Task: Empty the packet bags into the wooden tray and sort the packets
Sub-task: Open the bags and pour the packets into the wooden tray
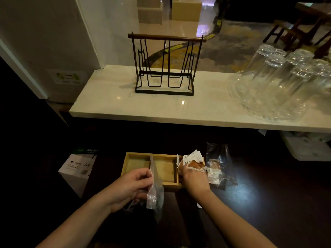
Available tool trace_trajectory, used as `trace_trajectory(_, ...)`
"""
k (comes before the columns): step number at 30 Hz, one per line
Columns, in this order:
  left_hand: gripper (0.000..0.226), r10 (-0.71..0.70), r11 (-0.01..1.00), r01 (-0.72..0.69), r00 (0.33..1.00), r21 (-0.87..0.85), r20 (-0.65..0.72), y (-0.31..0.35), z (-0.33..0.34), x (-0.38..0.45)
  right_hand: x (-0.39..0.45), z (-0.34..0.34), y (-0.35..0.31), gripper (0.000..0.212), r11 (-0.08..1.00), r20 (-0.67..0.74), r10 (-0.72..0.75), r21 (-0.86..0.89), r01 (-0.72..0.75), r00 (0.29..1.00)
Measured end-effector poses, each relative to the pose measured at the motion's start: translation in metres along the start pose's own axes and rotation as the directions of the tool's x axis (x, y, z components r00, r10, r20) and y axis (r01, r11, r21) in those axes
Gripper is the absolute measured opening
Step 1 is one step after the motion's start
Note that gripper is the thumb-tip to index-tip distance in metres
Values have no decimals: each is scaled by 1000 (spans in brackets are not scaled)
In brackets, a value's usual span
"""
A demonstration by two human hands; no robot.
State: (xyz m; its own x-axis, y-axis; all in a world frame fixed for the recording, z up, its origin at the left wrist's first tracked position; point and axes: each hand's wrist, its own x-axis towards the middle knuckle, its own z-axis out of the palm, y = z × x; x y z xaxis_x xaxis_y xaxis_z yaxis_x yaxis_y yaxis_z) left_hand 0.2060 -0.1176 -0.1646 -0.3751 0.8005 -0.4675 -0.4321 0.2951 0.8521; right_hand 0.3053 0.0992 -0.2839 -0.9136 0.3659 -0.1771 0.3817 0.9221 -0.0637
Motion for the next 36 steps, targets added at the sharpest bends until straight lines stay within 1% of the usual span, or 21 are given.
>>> trace_trajectory(2,8,18,1000,-18,1000,9,-8,0,-1,-1,-1,-4,0,24,997,-20,26,71,-24,999)
trace_trajectory(5,12,31,999,-31,999,20,-30,3,0,0,-3,-13,-1,25,970,-110,108,232,-80,988)
trace_trajectory(7,17,49,999,-47,997,21,-62,6,3,0,-4,-15,-1,24,974,-128,90,216,-61,988)
trace_trajectory(9,19,57,998,-56,995,20,-82,9,6,1,-2,-15,0,23,981,-83,96,176,-80,992)
trace_trajectory(11,19,58,998,-58,992,2,-108,9,6,3,3,-16,3,24,977,-50,122,182,-111,991)
trace_trajectory(14,20,53,998,-57,990,-26,-132,10,7,4,6,-14,5,25,981,-82,111,166,-97,990)
trace_trajectory(17,24,48,998,-52,991,-29,-129,8,5,5,4,-13,5,24,988,-79,88,136,-77,993)
trace_trajectory(18,24,44,999,-48,990,-26,-131,9,5,5,4,-16,3,23,984,-94,106,156,-91,990)
trace_trajectory(20,21,42,999,-44,990,-15,-138,10,6,4,3,-29,-4,22,963,-173,167,241,-123,971)
trace_trajectory(21,18,48,999,-49,989,-7,-142,10,7,4,1,-41,-12,22,929,-195,194,352,-116,961)
trace_trajectory(22,17,54,999,-54,987,0,-150,11,9,4,-2,-55,-22,22,843,-178,204,531,-80,963)
trace_trajectory(23,15,65,998,-65,986,11,-155,12,11,4,-6,-71,-34,21,683,-120,178,730,-35,977)
trace_trajectory(24,14,82,996,-78,983,29,-164,13,14,5,-11,-87,-47,19,486,-38,103,874,-17,994)
trace_trajectory(25,10,104,994,-95,978,57,-180,13,16,6,-15,-100,-58,18,339,18,9,941,-20,1000)
trace_trajectory(26,6,124,991,-109,971,84,-202,14,20,7,-19,-107,-67,20,283,40,-61,959,-21,997)
trace_trajectory(27,4,142,987,-122,964,105,-223,14,22,7,-21,-111,-73,22,280,41,-91,960,-14,995)
trace_trajectory(29,3,174,981,-148,955,122,-239,15,25,9,-22,-117,-79,23,296,34,-65,955,-14,997)
trace_trajectory(31,7,192,978,-164,952,131,-239,17,25,9,-20,-121,-77,19,264,30,-48,964,-17,998)
trace_trajectory(34,12,158,986,-138,957,95,-244,18,22,9,-20,-125,-72,9,273,26,-62,962,-8,998)
trace_trajectory(36,15,127,991,-116,964,59,-234,17,22,9,-20,-127,-70,6,263,32,-62,965,-15,998)
